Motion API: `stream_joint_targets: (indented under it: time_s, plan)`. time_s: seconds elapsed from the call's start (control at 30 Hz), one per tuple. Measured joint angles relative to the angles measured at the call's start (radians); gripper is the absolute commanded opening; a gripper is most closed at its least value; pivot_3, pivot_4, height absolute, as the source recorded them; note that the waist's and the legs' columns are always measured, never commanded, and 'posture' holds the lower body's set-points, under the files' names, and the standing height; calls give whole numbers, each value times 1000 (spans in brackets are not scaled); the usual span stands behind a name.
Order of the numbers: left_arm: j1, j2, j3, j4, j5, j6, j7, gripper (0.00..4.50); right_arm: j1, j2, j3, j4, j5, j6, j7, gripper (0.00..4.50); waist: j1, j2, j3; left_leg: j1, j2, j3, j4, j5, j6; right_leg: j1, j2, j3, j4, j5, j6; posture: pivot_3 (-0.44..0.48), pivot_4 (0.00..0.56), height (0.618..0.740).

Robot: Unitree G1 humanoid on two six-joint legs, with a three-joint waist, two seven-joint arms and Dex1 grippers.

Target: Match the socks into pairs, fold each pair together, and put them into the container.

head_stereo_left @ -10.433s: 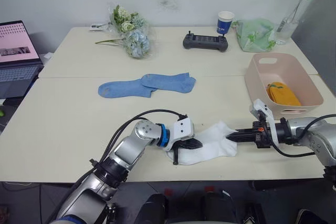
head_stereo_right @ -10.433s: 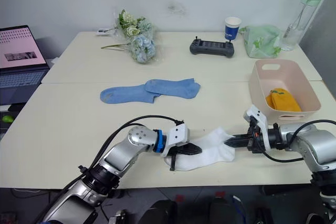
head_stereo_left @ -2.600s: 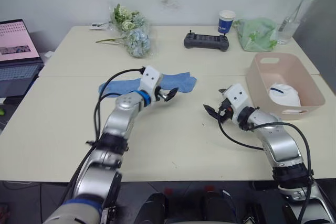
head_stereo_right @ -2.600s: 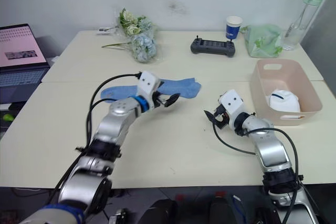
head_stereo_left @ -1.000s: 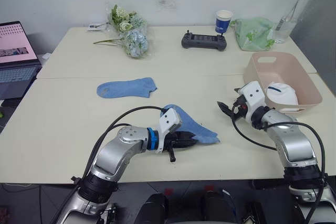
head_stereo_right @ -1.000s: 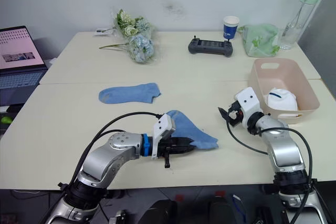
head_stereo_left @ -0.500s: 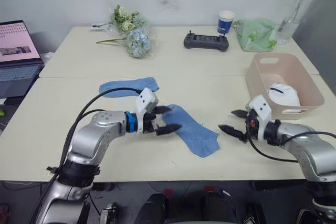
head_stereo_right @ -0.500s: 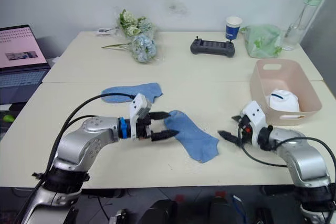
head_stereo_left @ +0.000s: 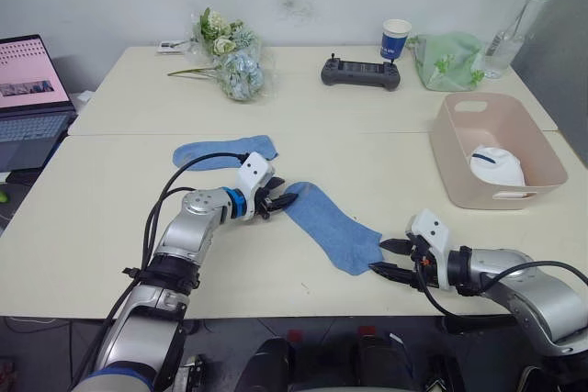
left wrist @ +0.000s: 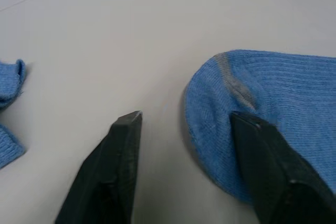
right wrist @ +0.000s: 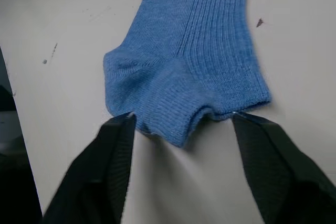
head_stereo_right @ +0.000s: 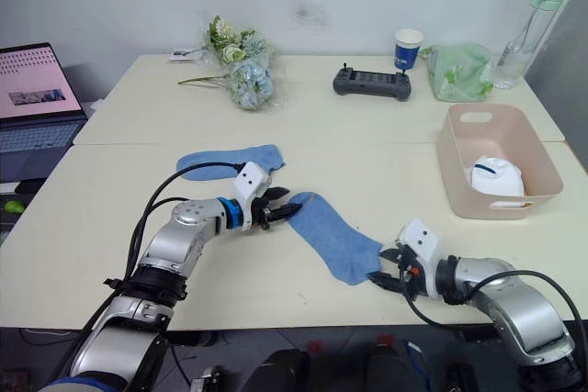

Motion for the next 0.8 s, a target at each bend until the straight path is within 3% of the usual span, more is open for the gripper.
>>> stream_joint_targets:
  time_s: [0.17,0.27,0.5,0.6,0.8]
  plan:
    - [48,7,5,-64,-4,13,-26,66,-5,10,-1,5,5,0,-1,70,-2,0,0,0,0,0,0,0,0,0,0,0,0,0,0,0,150,740]
    - [97,8,24,-129,-17,41,-11,28,-15,8,-5,15,12,-5,11,28,-3,0,0,1,1,-1,-1,0,0,0,0,0,0,0,0,0,150,740]
    - [405,1,83,-571,-76,265,145,28,-105,-78,-46,150,24,-54,107,28,-3,1,0,2,1,0,-2,0,0,1,1,2,0,0,0,0,150,740]
    - [543,-49,99,-763,-121,388,235,28,-149,-130,-39,222,17,-80,179,28,1,0,0,2,1,1,-1,0,0,1,0,2,-1,0,0,0,150,740]
    - [721,-119,116,-985,-201,548,359,28,-190,-161,-11,313,-18,-116,262,28,6,0,0,1,1,1,-1,0,1,2,0,1,-1,0,0,0,150,740]
